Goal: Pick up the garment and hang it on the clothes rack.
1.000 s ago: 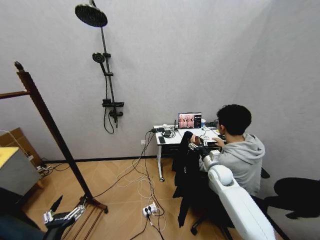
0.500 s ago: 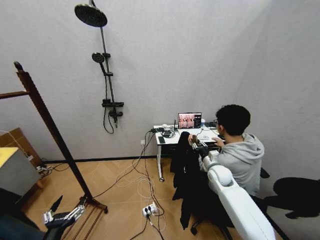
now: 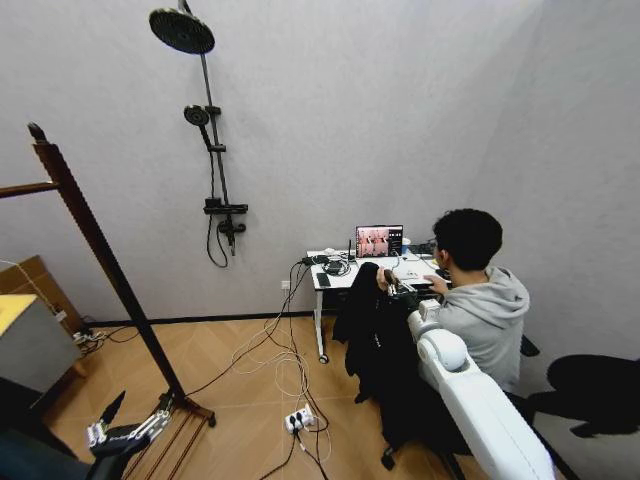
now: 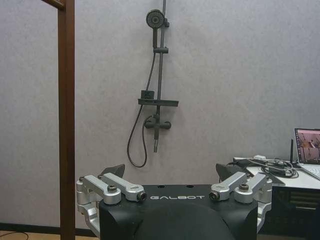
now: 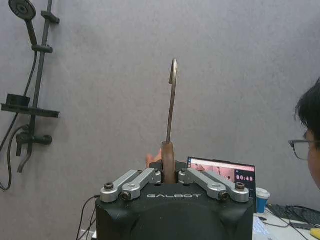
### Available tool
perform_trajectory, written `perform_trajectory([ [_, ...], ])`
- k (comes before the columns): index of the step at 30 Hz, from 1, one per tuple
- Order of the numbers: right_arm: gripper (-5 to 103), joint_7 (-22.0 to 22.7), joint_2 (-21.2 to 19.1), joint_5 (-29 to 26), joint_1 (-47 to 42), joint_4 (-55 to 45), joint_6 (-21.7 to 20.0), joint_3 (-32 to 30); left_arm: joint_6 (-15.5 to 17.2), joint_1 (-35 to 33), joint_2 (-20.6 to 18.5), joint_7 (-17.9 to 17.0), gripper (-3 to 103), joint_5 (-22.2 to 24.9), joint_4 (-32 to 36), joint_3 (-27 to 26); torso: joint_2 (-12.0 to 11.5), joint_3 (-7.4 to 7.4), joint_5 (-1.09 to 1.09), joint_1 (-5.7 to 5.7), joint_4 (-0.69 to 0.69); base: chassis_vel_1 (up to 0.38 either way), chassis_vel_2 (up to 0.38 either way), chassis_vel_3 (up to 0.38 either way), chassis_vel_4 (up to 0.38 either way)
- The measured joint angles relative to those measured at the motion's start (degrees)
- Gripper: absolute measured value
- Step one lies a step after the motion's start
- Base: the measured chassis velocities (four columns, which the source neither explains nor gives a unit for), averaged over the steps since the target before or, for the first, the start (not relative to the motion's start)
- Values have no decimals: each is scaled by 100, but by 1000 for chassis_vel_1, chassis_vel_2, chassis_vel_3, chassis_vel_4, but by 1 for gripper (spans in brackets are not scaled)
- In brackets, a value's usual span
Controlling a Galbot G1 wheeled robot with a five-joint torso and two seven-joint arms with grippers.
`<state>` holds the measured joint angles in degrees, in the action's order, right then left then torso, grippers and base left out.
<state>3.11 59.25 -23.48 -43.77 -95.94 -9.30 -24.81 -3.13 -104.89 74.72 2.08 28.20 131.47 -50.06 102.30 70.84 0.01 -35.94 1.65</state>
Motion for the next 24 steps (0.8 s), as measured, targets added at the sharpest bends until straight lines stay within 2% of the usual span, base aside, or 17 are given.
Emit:
perform_trajectory([
  [2,10,40,-31,-113,-66,-217,-66,-13,0,0,0,0,100,0,0,0,0,0,-1,0,0,0,0,0,0],
  [5,10,199,-153,-651,-311,-1075,-469,-26,0,0,0,0,100,0,0,0,1,-1,-2,2,1,0,0,0,0],
  [7,10,221,-162,-730,-324,-1176,-529,-20,0,0,0,0,100,0,0,0,0,-1,-2,2,2,0,0,0,0],
  [9,10,328,-211,-1042,-313,-1670,-773,77,0,0,0,0,100,0,0,0,1,-1,-2,2,1,0,0,0,0],
  [13,10,424,-279,-1190,-174,-2142,-922,342,0,0,0,0,100,0,0,0,1,-1,-4,2,0,0,0,0,0],
  [24,10,431,-178,-1132,59,-2346,-999,937,0,0,0,0,100,0,0,0,0,-1,-2,1,0,17,19,22,14],
])
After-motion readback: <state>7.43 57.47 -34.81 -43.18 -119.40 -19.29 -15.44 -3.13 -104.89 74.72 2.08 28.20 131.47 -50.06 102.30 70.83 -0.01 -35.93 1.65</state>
